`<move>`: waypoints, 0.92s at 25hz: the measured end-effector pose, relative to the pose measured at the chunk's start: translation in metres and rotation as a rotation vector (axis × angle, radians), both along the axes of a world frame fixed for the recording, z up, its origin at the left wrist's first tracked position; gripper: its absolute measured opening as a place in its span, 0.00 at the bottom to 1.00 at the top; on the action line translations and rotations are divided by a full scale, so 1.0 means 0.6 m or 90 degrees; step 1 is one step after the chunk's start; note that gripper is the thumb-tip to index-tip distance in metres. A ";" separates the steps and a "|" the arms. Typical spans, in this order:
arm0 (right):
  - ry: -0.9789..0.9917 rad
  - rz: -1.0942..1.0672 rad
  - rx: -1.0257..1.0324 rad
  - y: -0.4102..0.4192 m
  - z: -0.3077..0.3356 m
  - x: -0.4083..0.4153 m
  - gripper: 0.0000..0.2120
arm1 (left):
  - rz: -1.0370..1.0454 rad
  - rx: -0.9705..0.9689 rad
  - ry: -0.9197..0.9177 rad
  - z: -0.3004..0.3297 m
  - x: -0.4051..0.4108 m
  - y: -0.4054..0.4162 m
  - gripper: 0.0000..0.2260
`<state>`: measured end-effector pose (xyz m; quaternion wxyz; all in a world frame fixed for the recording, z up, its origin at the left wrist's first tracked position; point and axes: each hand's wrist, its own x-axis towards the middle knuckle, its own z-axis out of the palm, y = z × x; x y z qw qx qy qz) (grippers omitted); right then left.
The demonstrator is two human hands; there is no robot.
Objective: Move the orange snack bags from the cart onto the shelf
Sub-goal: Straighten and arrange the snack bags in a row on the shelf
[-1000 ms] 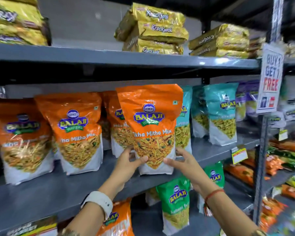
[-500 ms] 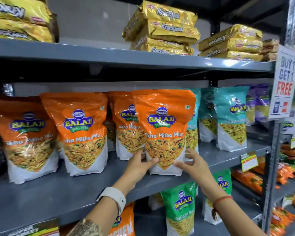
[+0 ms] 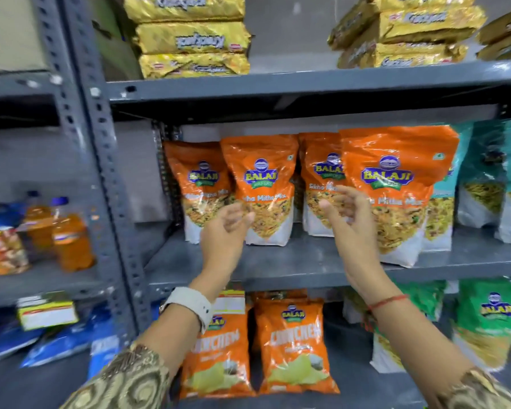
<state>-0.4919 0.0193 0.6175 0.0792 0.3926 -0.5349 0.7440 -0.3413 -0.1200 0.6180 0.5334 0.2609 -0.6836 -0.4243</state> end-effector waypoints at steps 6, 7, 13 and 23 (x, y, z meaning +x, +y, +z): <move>-0.011 0.178 0.119 -0.146 0.020 0.109 0.11 | 0.148 0.078 0.043 -0.001 0.089 -0.102 0.18; -0.023 0.197 0.139 -0.174 0.019 0.115 0.12 | 0.161 0.096 0.042 -0.006 0.088 -0.124 0.20; -0.114 0.299 0.278 -0.348 -0.027 0.100 0.20 | 0.163 0.228 0.054 -0.033 0.029 -0.271 0.21; -0.353 0.205 0.346 -0.508 -0.041 0.082 0.30 | 0.144 0.317 0.102 -0.039 -0.021 -0.405 0.13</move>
